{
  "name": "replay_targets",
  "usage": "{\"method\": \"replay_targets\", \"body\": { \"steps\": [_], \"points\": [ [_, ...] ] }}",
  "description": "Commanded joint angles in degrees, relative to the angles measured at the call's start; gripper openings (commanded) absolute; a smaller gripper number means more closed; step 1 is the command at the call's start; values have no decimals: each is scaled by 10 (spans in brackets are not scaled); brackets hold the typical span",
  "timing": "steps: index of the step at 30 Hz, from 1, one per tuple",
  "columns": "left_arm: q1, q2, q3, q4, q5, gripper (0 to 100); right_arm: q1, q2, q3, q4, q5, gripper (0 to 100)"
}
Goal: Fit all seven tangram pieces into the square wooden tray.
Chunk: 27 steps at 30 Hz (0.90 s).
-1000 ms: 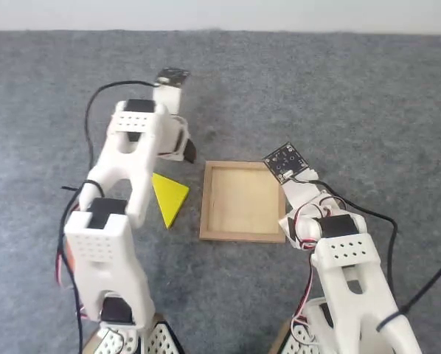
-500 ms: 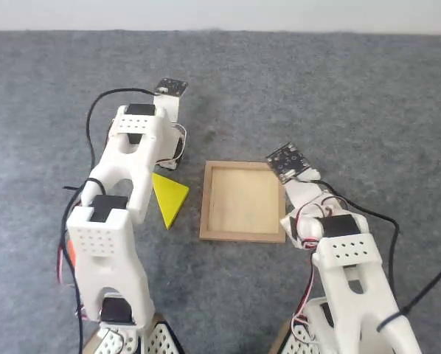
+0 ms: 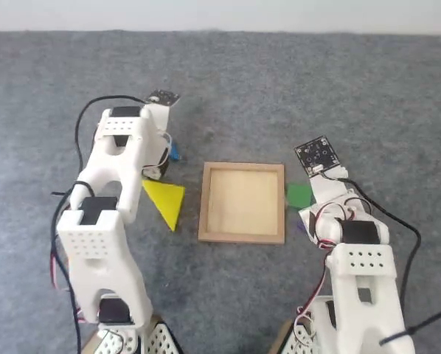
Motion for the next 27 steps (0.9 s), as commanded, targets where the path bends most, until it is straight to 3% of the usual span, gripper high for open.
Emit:
{"method": "replay_targets", "body": {
  "steps": [1,8,13,20,27],
  "points": [
    [-25,4,43,49,-53,15,7,-24,-25,1,-30,154],
    [-67,-11,53,102,-128,15,7,-23,-27,1,-36,154],
    [-53,-80,123,128,-186,15,7,-23,-27,1,-36,154],
    [40,-164,305,129,-408,16,7,-23,-28,5,-36,154],
    [47,-241,326,133,-415,18,7,-23,-28,6,-36,154]
  ]
}}
